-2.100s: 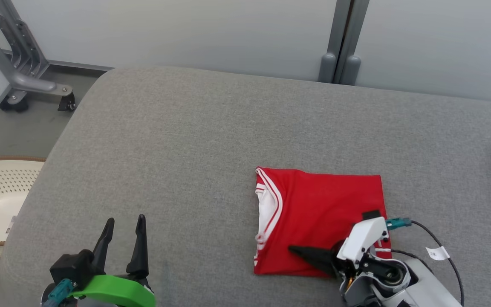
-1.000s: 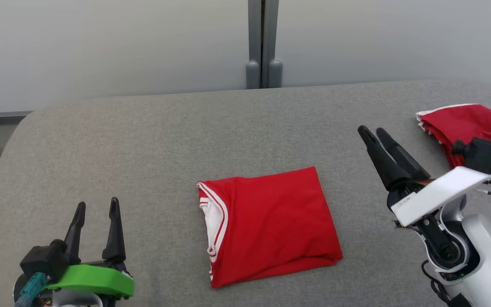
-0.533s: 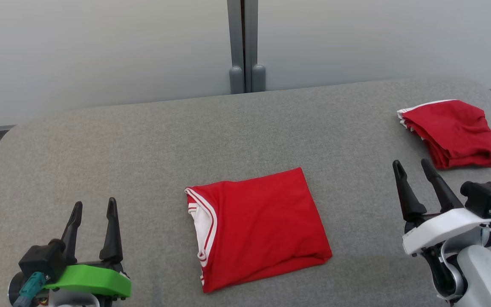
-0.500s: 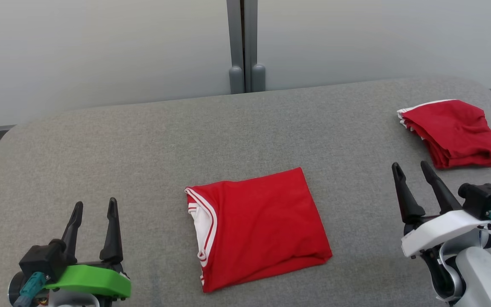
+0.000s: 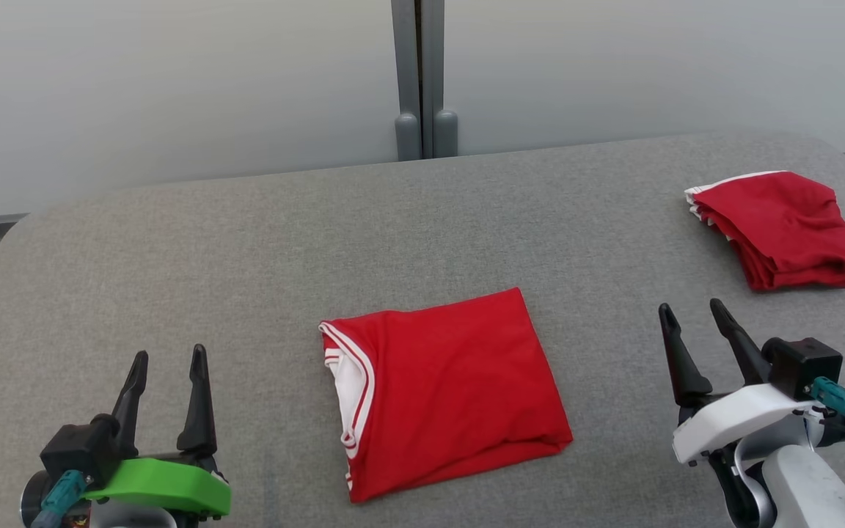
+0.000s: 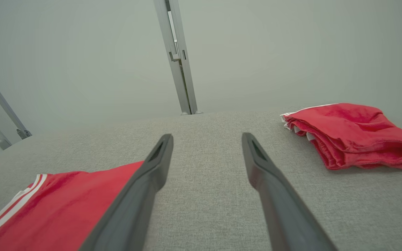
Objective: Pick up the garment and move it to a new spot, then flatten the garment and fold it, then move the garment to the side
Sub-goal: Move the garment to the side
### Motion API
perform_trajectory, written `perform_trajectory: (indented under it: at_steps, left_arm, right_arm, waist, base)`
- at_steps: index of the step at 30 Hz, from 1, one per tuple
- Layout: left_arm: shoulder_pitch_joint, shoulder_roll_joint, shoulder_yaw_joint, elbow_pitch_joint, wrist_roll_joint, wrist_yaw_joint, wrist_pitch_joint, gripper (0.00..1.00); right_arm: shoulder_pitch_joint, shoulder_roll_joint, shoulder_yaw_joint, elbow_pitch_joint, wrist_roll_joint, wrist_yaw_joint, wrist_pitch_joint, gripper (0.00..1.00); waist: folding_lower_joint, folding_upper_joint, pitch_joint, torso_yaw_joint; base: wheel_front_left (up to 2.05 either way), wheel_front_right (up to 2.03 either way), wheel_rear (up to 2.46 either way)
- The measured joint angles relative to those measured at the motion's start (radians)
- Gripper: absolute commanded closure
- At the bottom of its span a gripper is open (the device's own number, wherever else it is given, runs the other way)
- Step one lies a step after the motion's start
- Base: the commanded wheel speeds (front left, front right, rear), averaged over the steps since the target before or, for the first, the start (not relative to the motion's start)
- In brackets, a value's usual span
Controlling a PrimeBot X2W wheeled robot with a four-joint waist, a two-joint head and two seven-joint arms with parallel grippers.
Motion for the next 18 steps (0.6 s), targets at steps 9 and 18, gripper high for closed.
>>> perform_trajectory:
  at_steps: [9,18]
  left_arm:
    - [0.003,-0.006,-0.011,0.005,0.0,0.0,0.0,0.0]
    - [0.003,-0.008,-0.016,0.004,0.0,0.0,0.0,0.0]
  right_arm:
    - [0.001,0.002,0.011,0.025,-0.013,0.0,0.0,0.0]
    - [-0.055,-0.004,0.061,0.1,0.016,0.0,0.027,0.0]
  waist:
    - [0.0,0.0,0.001,0.013]
    - [0.0,0.0,0.007,0.034]
  base:
    - [0.0,0.0,0.0]
    - [0.0,0.0,0.0]
